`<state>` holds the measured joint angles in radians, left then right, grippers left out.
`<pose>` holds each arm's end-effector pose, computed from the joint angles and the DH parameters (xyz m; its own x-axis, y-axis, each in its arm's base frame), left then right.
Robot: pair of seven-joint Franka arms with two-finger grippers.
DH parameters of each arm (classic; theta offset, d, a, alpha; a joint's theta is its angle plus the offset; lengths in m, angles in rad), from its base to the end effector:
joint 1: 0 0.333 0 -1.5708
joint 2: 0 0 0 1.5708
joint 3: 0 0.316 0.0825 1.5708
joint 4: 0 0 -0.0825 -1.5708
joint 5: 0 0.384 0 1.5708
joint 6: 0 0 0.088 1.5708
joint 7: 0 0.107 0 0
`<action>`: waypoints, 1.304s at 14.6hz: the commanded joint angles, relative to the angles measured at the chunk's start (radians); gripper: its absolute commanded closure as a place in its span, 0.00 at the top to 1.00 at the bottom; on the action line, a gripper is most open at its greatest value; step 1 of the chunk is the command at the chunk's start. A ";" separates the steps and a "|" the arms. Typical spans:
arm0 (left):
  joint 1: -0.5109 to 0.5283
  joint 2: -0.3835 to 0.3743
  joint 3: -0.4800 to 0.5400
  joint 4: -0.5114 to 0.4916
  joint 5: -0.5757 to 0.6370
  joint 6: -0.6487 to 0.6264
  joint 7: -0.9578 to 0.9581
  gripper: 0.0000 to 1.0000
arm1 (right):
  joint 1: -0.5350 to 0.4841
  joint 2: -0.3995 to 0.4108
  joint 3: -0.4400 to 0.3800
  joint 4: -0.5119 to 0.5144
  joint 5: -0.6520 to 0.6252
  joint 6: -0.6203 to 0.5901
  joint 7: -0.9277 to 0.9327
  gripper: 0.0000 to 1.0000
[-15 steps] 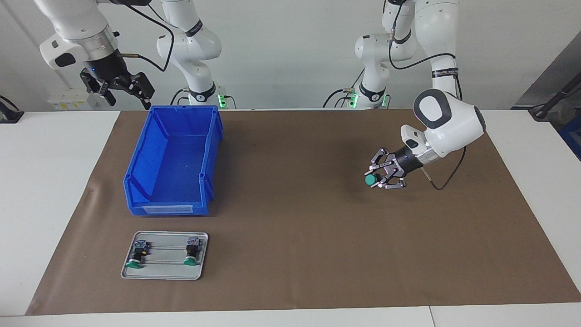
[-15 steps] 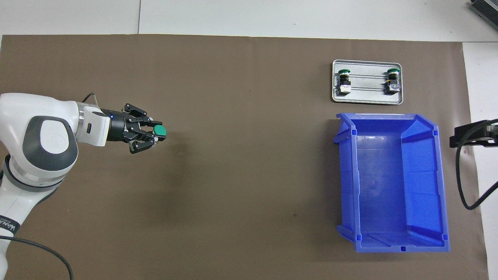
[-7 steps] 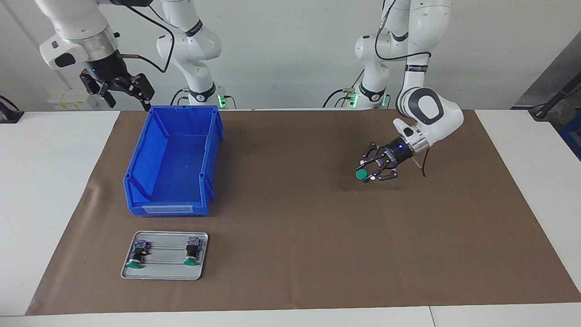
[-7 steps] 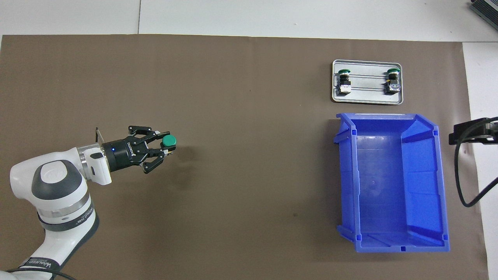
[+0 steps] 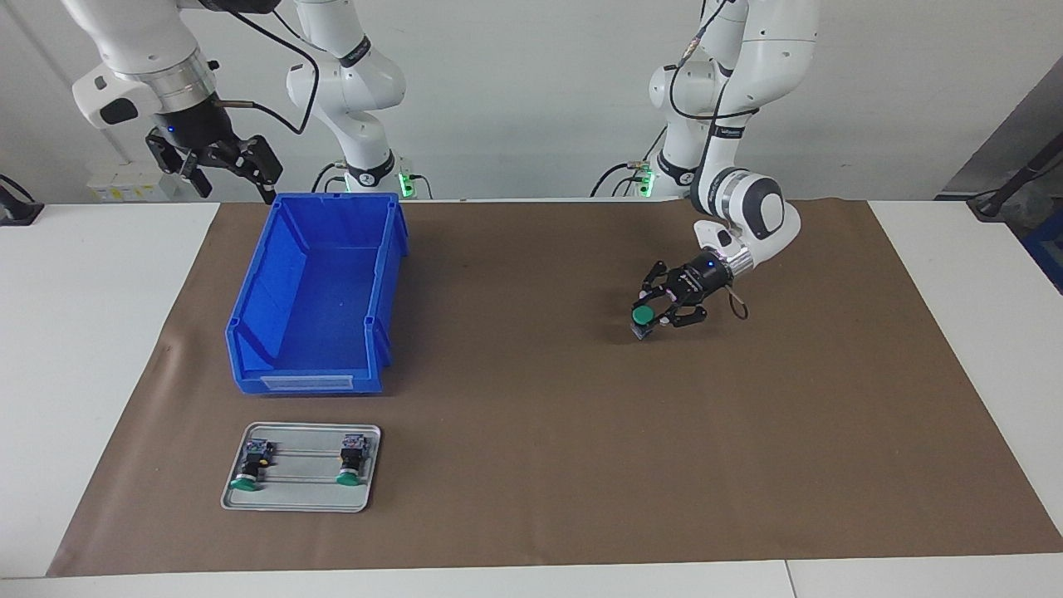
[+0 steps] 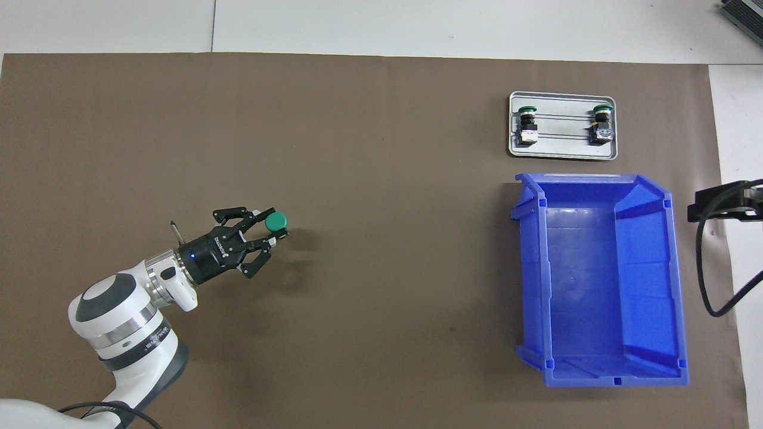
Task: Place and press button with both arms
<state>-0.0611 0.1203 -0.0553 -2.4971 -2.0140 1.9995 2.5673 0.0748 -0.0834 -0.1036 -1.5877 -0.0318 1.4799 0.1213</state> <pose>0.4588 -0.1092 0.2514 0.1621 -0.0952 0.9822 -0.8798 -0.4647 0.1002 0.5187 -0.0212 0.6533 0.9882 -0.1518 -0.0218 -0.1512 -0.9882 0.0259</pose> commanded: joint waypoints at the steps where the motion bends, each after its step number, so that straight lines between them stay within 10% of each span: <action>1: -0.006 0.012 0.005 -0.034 -0.077 -0.073 0.070 0.00 | -0.009 -0.035 -0.001 -0.052 0.001 0.030 -0.025 1.00; 17: -0.009 -0.004 0.005 -0.124 -0.081 -0.114 0.082 0.00 | -0.009 -0.039 -0.001 -0.061 0.001 0.036 -0.026 1.00; 19: -0.008 -0.004 0.005 -0.124 -0.081 -0.116 0.082 0.31 | -0.009 -0.039 0.001 -0.061 0.001 0.036 -0.026 1.00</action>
<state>-0.0618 0.1429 -0.0566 -2.5915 -2.0659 1.9049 2.6239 0.0730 -0.0948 -0.1051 -1.6125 -0.0318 1.4865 0.1213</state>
